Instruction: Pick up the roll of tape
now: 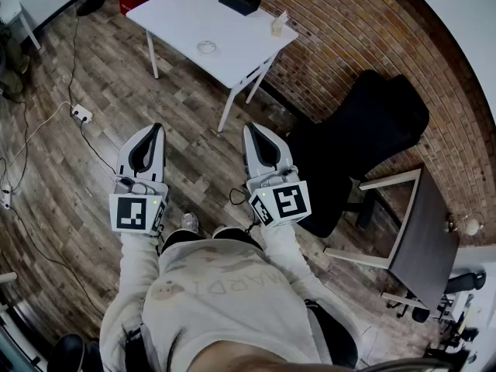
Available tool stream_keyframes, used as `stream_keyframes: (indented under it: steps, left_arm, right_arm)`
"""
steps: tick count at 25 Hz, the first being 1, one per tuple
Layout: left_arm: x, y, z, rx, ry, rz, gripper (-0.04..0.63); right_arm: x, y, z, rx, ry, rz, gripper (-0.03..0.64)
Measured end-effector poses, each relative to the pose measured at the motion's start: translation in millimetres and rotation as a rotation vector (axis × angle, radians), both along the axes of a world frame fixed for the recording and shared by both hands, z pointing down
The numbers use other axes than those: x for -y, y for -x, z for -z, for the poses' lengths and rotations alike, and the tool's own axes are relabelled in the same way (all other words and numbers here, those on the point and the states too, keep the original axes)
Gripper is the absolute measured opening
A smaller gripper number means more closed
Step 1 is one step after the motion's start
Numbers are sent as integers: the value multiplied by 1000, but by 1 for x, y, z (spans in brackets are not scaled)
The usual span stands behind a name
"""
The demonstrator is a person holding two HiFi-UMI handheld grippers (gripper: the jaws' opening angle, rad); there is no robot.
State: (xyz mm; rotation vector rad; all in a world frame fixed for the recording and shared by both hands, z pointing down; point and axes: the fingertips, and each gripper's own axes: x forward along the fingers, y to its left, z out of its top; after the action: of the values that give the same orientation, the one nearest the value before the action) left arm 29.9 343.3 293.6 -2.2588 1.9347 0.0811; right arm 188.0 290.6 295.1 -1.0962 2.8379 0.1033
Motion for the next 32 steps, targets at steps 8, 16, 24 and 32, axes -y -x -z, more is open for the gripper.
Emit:
stream_keyframes:
  steps: [8,16,24,32]
  left_arm:
    - [13,3,3,-20,-11,-2,6]
    - [29,23,2,-27,-10,3,6]
    - [50,51,-1,-21,-11,-16,6]
    - [75,67,-10,-29,9,-43,6]
  right_arm:
    - [10,0,2,3,-11,-8,11]
    - [29,15,2,16,-15,-23,11]
    - [47,39,0,56,-9,-31,11]
    - [66,53,-12,52,24,-57,11]
